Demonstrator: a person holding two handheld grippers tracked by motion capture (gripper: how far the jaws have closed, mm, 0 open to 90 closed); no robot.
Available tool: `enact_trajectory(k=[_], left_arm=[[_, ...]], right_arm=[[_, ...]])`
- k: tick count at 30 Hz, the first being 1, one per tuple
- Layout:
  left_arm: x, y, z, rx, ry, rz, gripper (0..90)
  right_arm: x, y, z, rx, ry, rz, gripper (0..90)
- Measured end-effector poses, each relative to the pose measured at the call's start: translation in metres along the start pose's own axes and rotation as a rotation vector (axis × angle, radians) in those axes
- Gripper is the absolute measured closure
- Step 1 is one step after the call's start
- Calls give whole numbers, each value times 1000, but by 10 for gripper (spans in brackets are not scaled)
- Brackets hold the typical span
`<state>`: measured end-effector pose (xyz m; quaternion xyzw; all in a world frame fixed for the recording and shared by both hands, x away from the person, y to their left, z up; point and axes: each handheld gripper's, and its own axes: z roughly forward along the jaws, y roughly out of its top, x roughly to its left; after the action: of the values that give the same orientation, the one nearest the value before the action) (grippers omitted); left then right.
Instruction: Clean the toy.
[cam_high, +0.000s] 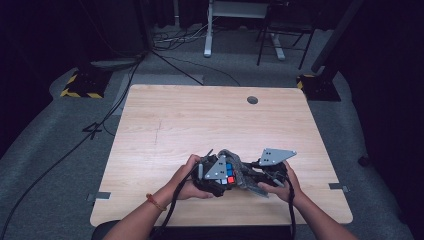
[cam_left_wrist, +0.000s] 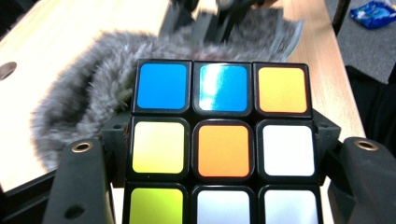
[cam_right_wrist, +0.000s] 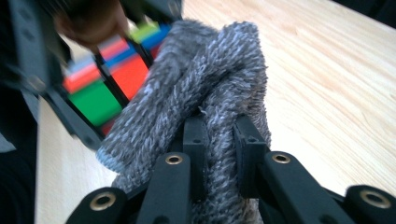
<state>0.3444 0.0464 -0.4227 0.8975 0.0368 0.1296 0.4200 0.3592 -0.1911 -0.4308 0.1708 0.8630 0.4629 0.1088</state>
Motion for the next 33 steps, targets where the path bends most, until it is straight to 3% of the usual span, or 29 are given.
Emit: enact_trajectory(k=[8,14,19,22,26,29,31,33], left_arm=[[8,-1,-13,-37,43,-25,334],[11,-5,-11,-10,70,-41,334],[6,-4,0,25,39,-30,334],[1,-3,7,49,10,-18,334],[-3,-2,11,67,4,-3,334],[-2,0,4,32,5,4,334],[-1,1,-2,9,24,6,334],[1,1,-6,-17,23,-10,334]], right_arm=[[1,-6,5,36,27,2,784],[10,1,-4,-26,60,-22,783],[20,9,-11,-70,62,-60,782],[19,11,-13,-97,60,-57,781],[17,10,-11,-82,39,-65,777],[9,5,-6,-25,-2,-56,778],[2,-1,-1,-10,23,-13,777],[-2,-7,3,23,23,-8,777]])
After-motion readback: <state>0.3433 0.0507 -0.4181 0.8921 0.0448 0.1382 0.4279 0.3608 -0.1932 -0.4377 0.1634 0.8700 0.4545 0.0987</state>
